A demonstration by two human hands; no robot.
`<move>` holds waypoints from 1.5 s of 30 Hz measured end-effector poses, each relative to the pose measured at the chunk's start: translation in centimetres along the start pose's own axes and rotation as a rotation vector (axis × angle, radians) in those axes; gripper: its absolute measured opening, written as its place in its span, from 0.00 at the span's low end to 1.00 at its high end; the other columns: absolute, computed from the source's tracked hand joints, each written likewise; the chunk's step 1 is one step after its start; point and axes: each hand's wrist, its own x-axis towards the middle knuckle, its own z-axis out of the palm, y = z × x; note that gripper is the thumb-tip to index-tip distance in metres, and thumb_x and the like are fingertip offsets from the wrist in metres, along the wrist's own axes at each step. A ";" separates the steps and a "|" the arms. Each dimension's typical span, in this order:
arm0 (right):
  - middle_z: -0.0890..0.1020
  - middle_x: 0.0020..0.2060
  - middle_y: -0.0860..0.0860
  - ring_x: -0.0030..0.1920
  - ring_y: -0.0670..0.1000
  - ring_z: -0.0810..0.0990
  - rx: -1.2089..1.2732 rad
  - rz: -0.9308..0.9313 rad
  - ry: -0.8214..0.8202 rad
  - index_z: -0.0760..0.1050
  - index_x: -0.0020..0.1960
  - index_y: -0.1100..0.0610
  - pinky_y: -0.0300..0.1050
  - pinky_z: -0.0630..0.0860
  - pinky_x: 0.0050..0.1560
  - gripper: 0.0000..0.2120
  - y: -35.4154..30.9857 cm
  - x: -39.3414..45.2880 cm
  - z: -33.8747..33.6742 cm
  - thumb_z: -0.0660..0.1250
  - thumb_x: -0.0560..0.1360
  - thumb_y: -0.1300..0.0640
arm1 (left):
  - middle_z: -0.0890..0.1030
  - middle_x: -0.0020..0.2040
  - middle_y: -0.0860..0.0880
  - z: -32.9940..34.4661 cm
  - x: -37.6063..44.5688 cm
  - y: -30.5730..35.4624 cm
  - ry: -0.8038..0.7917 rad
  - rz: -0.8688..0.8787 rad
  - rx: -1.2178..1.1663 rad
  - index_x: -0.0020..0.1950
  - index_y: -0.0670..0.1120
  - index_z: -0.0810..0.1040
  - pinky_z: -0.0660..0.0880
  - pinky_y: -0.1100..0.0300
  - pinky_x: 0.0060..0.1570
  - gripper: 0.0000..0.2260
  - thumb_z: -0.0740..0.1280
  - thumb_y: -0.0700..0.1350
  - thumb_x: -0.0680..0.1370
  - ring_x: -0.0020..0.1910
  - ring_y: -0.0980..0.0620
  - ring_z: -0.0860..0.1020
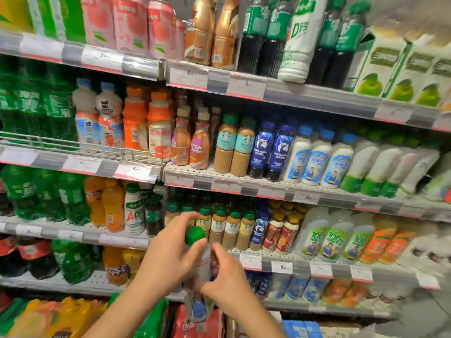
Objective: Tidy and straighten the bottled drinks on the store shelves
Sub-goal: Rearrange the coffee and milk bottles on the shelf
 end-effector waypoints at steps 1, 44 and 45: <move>0.84 0.46 0.46 0.44 0.45 0.83 -0.010 0.022 0.035 0.71 0.57 0.44 0.52 0.83 0.47 0.29 0.2 -0.2 -0.2 0.79 0.61 0.41 | 0.77 0.61 0.62 0.3 0.2 0.2 -0.012 0.016 -0.017 0.68 0.58 0.70 0.73 0.63 0.52 0.21 0.72 0.53 0.77 0.56 0.61 0.77; 0.84 0.51 0.40 0.53 0.46 0.83 -0.143 0.136 0.768 0.75 0.60 0.41 0.53 0.81 0.55 0.21 21.4 -8.9 -47.7 0.77 0.71 0.43 | 0.60 0.80 0.49 33.4 17.8 26.9 -0.332 0.273 0.566 0.75 0.55 0.62 0.57 0.42 0.75 0.29 0.57 0.67 0.78 0.79 0.43 0.57; 0.84 0.52 0.40 0.54 0.46 0.83 -0.142 0.136 0.781 0.75 0.61 0.41 0.54 0.81 0.55 0.21 21.7 -8.7 -48.4 0.77 0.71 0.43 | 0.59 0.80 0.48 34.0 17.8 26.7 -0.314 0.280 0.571 0.76 0.54 0.62 0.57 0.42 0.75 0.29 0.57 0.66 0.78 0.79 0.43 0.56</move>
